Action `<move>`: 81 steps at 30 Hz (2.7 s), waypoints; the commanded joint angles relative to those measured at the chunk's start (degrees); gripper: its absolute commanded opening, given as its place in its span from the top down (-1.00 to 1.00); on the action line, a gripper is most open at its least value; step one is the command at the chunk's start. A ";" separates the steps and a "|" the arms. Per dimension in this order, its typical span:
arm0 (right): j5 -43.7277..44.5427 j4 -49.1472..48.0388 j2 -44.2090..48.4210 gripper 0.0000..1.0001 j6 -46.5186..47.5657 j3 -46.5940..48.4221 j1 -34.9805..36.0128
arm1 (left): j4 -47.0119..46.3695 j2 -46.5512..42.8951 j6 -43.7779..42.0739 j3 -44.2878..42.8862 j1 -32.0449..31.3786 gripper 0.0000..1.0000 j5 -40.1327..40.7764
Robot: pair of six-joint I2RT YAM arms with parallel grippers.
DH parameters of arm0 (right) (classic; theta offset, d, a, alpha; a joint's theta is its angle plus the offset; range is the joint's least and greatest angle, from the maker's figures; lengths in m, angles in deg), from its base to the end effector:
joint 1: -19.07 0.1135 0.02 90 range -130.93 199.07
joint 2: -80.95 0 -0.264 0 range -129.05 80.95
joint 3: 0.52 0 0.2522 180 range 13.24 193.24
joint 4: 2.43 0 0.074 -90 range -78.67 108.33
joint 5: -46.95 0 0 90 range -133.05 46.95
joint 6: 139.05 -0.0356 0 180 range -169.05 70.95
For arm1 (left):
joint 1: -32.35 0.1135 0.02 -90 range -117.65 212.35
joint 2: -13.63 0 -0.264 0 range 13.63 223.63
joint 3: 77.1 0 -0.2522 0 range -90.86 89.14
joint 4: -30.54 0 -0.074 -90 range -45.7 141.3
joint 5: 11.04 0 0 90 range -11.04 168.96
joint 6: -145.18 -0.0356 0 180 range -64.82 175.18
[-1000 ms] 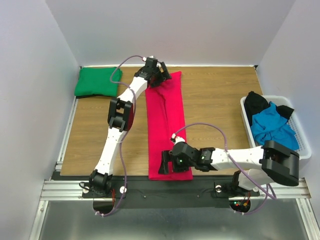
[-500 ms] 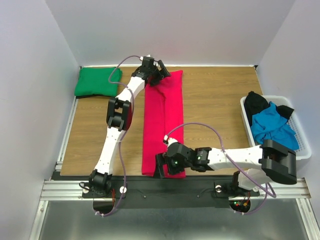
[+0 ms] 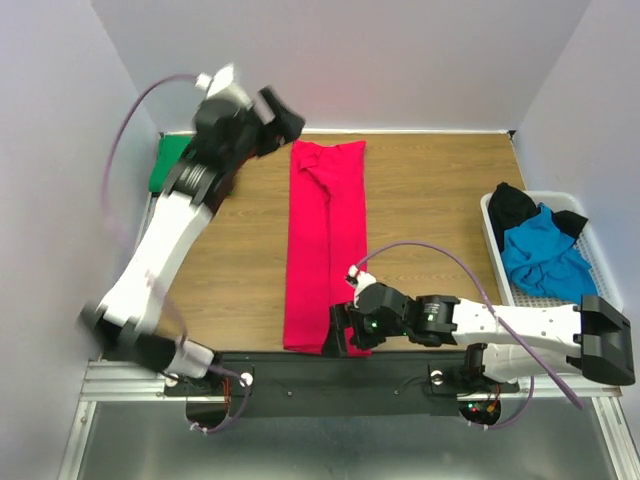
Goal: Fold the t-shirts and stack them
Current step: Fold the tshirt
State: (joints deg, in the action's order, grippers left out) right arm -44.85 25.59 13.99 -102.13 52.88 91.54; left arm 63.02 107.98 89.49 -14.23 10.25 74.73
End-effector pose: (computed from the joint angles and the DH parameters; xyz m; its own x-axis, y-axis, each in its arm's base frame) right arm 0.0724 0.2328 0.2246 -0.8877 -0.1574 -0.4327 -0.4170 0.6733 0.6106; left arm 0.3515 -0.1456 0.4559 -0.3784 -0.4531 -0.8072 0.2776 0.7764 -0.5659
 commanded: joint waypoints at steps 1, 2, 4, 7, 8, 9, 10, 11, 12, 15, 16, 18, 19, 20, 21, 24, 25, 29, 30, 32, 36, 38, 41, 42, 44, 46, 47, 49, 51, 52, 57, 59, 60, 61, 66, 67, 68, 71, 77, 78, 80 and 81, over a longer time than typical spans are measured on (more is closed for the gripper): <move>4.00 8.41 4.02 -1.00 -4.57 -3.59 0.13 | 2.82 -17.40 2.24 25.00 -2.76 -0.97 10.28; 4.44 9.89 4.55 -1.00 -5.36 -4.04 0.04 | 2.55 -24.92 6.09 36.20 -4.16 -0.97 12.03; 5.40 11.22 5.95 -1.00 -6.07 -5.18 -0.13 | 2.46 -31.82 9.01 50.46 -6.09 -0.97 11.79; 5.58 12.72 7.71 -1.00 -7.12 -6.24 -0.22 | 3.42 -43.87 13.50 61.33 -7.16 -0.97 8.81; 6.45 13.07 8.59 -1.00 -7.56 -6.94 -0.22 | 3.69 -49.64 15.42 67.63 -7.68 -0.97 6.28; 6.72 13.16 8.86 -1.00 -7.74 -7.38 -0.31 | 4.39 -52.39 16.66 70.65 -7.86 -0.97 5.12; 7.51 13.25 8.95 -1.00 -8.18 -7.73 -0.48 | 4.57 -54.86 17.46 76.07 -8.04 -0.97 2.06; 7.69 13.25 8.69 -1.00 -8.70 -8.43 -0.57 | 5.09 -58.80 18.68 78.39 -8.13 -0.97 0.81; 7.69 13.25 8.17 -1.00 -8.97 -8.61 -0.57 | 5.71 -60.06 19.82 80.24 -8.47 -0.97 -0.24; 9.01 13.16 5.28 -1.00 -9.58 -8.00 -1.19 | 3.34 -62.53 22.90 86.40 -9.88 -0.96 -7.27; 9.71 13.25 4.48 -1.00 -10.11 -7.82 -1.54 | 3.17 -62.88 23.87 87.98 -10.75 -0.93 -7.98; 10.50 13.25 3.07 -1.00 -10.81 -7.30 -1.98 | 3.34 -62.62 24.40 88.95 -11.55 -0.91 -8.25; 10.85 13.16 2.89 -1.00 -11.08 -7.38 -2.67 | 3.25 -62.44 24.58 89.57 -12.25 -0.90 -8.60; 11.29 13.16 2.80 -1.00 -11.34 -7.47 -3.12 | 3.08 -62.09 24.41 89.83 -12.69 -0.86 -8.60; 11.30 13.16 2.80 -1.00 -11.69 -7.56 -3.56 | 3.08 -61.05 24.23 89.92 -12.96 -0.84 -8.43; 10.94 12.81 3.06 -0.94 -11.70 -8.00 -5.49 | 1.85 -58.67 23.97 90.71 -13.66 -0.59 -8.86; 10.77 12.72 3.15 -0.92 -11.61 -8.00 -5.58 | 1.76 -58.14 23.97 90.89 -13.84 -0.38 -9.30; 8.23 10.36 2.10 -0.66 -11.43 -8.95 -5.58 | 0.62 -55.77 24.23 91.42 -15.77 -0.24 -8.86; 7.52 10.00 1.66 -0.64 -11.43 -9.22 -5.58 | -0.34 -55.24 24.06 91.33 -16.03 -0.20 -9.30; 5.68 9.65 0.26 -0.59 -11.43 -9.49 -5.67 | -0.61 -53.49 23.71 90.90 -17.17 0.02 -10.09; 4.09 8.94 -0.89 -0.49 -11.69 -10.19 -5.67 | 2.28 -50.76 23.44 89.75 -18.84 0.11 -8.96; 3.39 8.33 -1.24 -0.43 -11.78 -10.46 -5.67 | 3.42 -50.23 23.35 89.22 -19.20 0.21 -7.99; 3.12 7.10 -1.51 -0.26 -12.05 -10.90 -5.67 | 4.04 -49.70 22.91 88.78 -19.46 0.30 -7.03; 3.47 6.75 -1.60 -0.11 -11.96 -10.90 -5.67 | 3.87 -49.44 22.91 88.70 -19.46 0.37 -6.76; 2.77 6.48 -2.03 0.08 -11.70 -10.46 -5.76 | 2.82 -48.73 22.83 88.08 -19.55 0.67 -7.28; 2.07 5.87 -2.39 0.22 -10.73 -10.11 -5.67 | 1.76 -47.94 22.65 87.73 -19.64 0.85 -7.72; 2.59 5.87 -2.65 0.35 -10.12 -10.02 -5.67 | 1.32 -47.42 22.47 87.47 -19.81 1.00 -7.64; 4.26 5.87 -2.91 0.45 -9.76 -9.93 -5.67 | 0.27 -46.80 22.56 86.94 -19.73 1.00 -6.59; 5.76 5.87 -3.44 0.51 -8.97 -8.97 -5.67 | -0.79 -45.31 21.95 86.33 -19.90 1.00 -7.54; 6.19 5.87 -3.62 0.54 -8.62 -8.44 -5.67 | -1.31 -44.87 21.77 85.89 -19.90 1.00 -7.81; 10.06 5.87 -3.97 0.99 -6.08 -4.67 -5.67 | -1.67 -44.42 21.33 82.72 -20.17 1.00 -7.81; 11.03 5.87 -3.53 0.99 -5.28 -3.78 -5.67 | -1.84 -44.77 21.42 81.06 -20.17 1.00 -7.99; 12.16 5.95 -3.09 0.99 -4.76 -3.43 -5.76 | -1.85 -45.12 21.24 80.44 -20.25 1.00 -7.81; 12.87 5.95 -2.83 0.99 -4.49 -2.82 -5.84 | -1.93 -45.04 21.07 79.74 -20.25 1.00 -7.55; 15.77 5.95 -0.63 0.99 -2.47 -1.06 -9.09 | -4.30 -44.08 21.68 76.04 -20.17 1.00 -3.77; 16.13 5.95 -0.63 0.99 -1.86 -0.53 -9.71 | -5.44 -43.55 21.86 75.34 -20.08 1.00 -3.33; 16.39 5.95 -1.15 0.99 -1.24 0.60 -11.19 | -5.71 -42.94 21.94 73.60 -20.08 1.00 -1.68; 17.53 5.87 -2.38 0.99 1.30 3.76 -14.53 | -6.94 -39.95 21.51 69.56 -19.82 1.00 2.19; 22.36 5.87 -6.60 0.99 7.54 12.55 -21.56 | -6.86 -28.37 17.82 59.37 -15.96 1.00 7.03; 22.89 5.78 -8.00 0.99 8.34 13.87 -22.62 | -6.86 -27.21 17.12 58.21 -15.25 1.00 7.30; 23.51 5.86 -9.85 0.99 10.01 16.16 -25.34 | -8.17 -24.84 16.24 55.49 -12.71 1.00 6.78; 23.08 5.78 -10.73 0.99 11.41 17.48 -26.31 | -8.70 -22.82 15.10 54.69 -11.74 1.00 6.17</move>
State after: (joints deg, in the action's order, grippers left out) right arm -25.53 33.06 5.34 -96.25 65.36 69.05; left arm 56.88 81.99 108.39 45.04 -4.53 78.75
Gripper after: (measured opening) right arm 0.024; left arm 0.026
